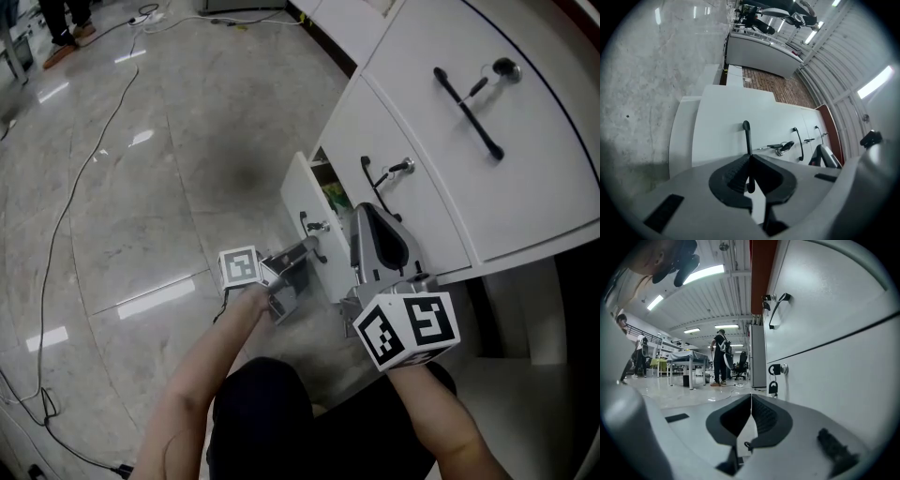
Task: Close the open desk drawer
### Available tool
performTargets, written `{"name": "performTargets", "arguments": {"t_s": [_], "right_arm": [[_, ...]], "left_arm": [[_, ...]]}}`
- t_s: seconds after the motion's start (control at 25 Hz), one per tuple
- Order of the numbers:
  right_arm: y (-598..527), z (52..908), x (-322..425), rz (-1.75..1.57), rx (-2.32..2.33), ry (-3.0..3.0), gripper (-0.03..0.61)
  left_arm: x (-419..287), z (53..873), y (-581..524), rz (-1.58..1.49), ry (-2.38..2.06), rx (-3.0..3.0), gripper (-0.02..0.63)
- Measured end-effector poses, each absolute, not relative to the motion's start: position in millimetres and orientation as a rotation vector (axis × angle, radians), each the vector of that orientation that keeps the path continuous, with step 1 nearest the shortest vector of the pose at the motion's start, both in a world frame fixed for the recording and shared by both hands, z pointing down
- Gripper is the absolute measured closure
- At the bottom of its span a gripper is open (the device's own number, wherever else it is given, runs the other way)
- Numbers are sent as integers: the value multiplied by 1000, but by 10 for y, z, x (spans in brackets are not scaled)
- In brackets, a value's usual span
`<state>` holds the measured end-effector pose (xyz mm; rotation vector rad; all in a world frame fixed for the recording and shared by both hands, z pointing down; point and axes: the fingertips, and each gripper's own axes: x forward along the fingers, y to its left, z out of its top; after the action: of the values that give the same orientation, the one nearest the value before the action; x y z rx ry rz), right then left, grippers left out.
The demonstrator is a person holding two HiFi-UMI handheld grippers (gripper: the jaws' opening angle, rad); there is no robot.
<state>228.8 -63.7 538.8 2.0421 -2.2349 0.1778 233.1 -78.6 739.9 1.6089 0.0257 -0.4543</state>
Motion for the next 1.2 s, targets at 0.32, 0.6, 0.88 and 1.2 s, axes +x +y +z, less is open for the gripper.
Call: {"name": "performTargets", "arguments": {"t_s": [0.32,0.6,0.88,1.2], "right_arm": [[-641,5349,2294,206,2087,-2234,565],[-576,5366,2437,211,2123,-2191,565],[-504,5320,2504,156,2106,-2194,565],[-529,5300,2505,164,2120,-2202,565]], "left_arm": [[2482,7431,-807,-436,-4,1650,589],[2665,7540,-828,-393,-63,1627,589],[2839,7512,-863,-402,-87,1625,589],[2848,7507,-872,-411,-92,1649,588]]}}
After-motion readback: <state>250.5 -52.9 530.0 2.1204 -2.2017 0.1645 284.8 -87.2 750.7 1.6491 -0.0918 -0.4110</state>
